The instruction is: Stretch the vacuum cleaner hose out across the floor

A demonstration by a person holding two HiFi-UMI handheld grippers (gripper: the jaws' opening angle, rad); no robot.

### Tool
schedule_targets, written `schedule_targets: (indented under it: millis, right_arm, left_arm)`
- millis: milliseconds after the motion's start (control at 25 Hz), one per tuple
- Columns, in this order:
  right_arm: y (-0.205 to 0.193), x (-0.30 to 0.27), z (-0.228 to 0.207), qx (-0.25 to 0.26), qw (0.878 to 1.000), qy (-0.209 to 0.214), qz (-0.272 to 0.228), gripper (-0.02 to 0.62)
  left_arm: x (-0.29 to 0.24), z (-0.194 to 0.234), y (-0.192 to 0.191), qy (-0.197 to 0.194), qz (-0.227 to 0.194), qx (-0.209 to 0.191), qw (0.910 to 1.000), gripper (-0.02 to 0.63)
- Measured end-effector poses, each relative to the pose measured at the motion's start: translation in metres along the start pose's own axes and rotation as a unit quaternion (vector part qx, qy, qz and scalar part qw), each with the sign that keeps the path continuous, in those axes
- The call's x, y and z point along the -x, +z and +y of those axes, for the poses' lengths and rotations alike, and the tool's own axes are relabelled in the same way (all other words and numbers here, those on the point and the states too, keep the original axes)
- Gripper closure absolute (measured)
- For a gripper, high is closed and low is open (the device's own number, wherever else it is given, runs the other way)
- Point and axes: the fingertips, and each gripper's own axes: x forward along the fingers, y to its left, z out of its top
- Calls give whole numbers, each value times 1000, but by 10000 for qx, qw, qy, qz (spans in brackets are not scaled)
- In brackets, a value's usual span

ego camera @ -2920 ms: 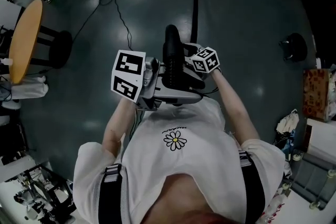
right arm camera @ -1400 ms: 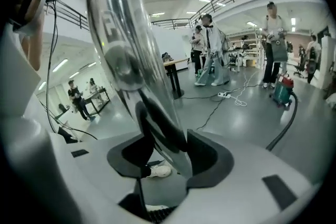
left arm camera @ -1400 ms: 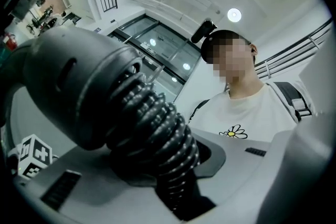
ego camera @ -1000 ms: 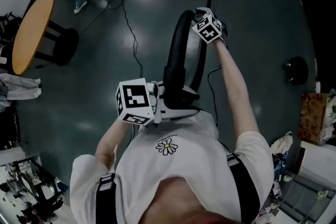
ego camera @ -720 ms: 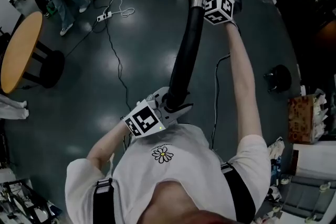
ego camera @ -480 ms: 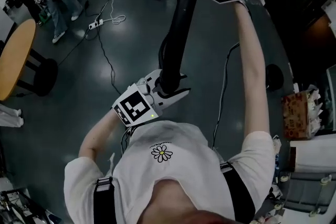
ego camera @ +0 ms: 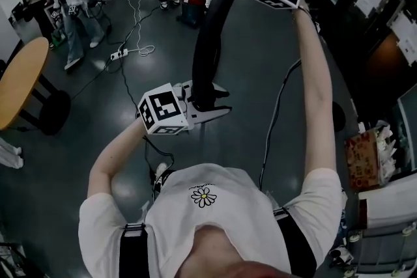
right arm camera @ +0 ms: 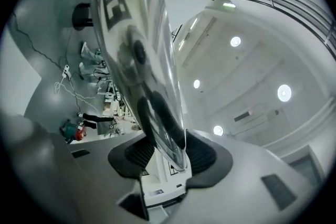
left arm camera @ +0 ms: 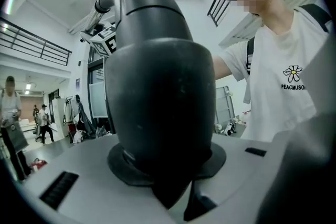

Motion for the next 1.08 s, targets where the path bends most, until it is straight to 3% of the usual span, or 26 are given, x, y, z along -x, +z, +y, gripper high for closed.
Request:
schedule_targets:
  millis: [160,600,1080]
  right_arm:
    - [6,0,-14,528,9985,-124,33,399]
    - [13,13,-42,918,9940,-581,-111,399]
    - [0,46,-51,1158,9903,-760,-140,399]
  left_arm:
    - [5,0,9,-26,-110,-71,9999,489]
    - [-1,7,5,134,-125,-155,9997,489]
    - [-10,-10,-3,-20,94,-278,9996,489]
